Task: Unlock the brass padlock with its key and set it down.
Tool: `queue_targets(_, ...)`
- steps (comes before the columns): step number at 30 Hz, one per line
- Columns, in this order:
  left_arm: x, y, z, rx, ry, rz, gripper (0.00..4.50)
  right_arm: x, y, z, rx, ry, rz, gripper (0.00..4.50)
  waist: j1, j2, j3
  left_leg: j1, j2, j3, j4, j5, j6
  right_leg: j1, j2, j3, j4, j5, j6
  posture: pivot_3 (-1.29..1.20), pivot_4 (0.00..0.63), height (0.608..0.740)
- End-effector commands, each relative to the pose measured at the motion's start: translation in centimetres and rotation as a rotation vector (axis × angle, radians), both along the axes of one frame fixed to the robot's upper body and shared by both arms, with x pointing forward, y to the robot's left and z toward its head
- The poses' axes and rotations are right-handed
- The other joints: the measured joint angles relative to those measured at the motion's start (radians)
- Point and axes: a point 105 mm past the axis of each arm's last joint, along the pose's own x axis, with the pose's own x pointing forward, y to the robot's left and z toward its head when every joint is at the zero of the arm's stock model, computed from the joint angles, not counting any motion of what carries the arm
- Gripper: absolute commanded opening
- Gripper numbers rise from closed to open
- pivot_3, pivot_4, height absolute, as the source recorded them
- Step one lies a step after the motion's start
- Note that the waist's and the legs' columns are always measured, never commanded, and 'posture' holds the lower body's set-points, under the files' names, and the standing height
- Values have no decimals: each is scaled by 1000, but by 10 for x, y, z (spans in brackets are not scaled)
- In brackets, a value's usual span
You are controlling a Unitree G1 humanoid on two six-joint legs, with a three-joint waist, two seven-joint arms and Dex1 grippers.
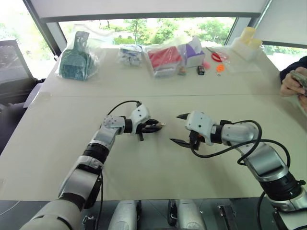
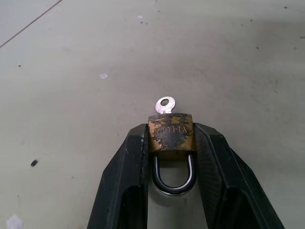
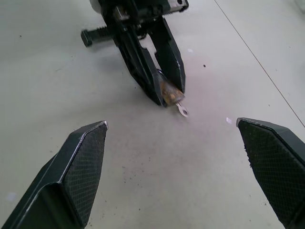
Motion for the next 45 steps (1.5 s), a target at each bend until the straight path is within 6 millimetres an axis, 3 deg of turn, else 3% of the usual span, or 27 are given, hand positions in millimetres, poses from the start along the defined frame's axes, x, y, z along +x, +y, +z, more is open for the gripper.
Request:
queue_targets(1,-11,16,21,-2,-33,-66,791,1,6,15,-16,-103,40,4500,0,0,0,0,0,0,0,0,0,0,0,0,0,0,0,0,150,740)
queue_targets(4,-22,26,47,-9,-87,-133,791,1,11,13,-62,-158,78,4500,2,0,1,0,0,0,0,0,0,-1,0,0,0,0,0,0,150,740)
queue_targets(10,-36,35,77,22,-174,-229,791,3,25,15,-121,-281,152,4500,8,0,1,-1,-1,0,1,0,0,0,-1,0,-1,0,0,0,150,740)
queue_targets(18,-39,32,85,20,-194,-269,791,6,45,25,-126,-421,211,4500,6,0,1,-1,-1,0,1,0,0,0,0,0,0,0,0,0,150,740)
queue_targets(28,-36,24,90,-23,-190,-268,791,7,58,32,-107,-480,231,4500,6,0,1,-1,-1,0,1,0,0,0,0,1,0,0,0,0,150,740)
queue_targets(32,-36,24,89,-26,-184,-267,791,8,63,34,-101,-494,238,3203,5,0,1,-1,-1,0,1,0,0,0,0,1,1,0,0,0,150,740)
queue_targets(38,-37,26,86,-20,-183,-265,791,8,64,34,-101,-498,248,72,6,0,1,-1,-1,0,1,0,0,0,0,1,0,0,0,0,150,740)
queue_targets(45,-37,24,89,-8,-244,-266,791,9,64,33,-79,-435,254,23,5,0,1,-1,-1,0,1,0,0,0,0,1,1,0,0,0,150,740)
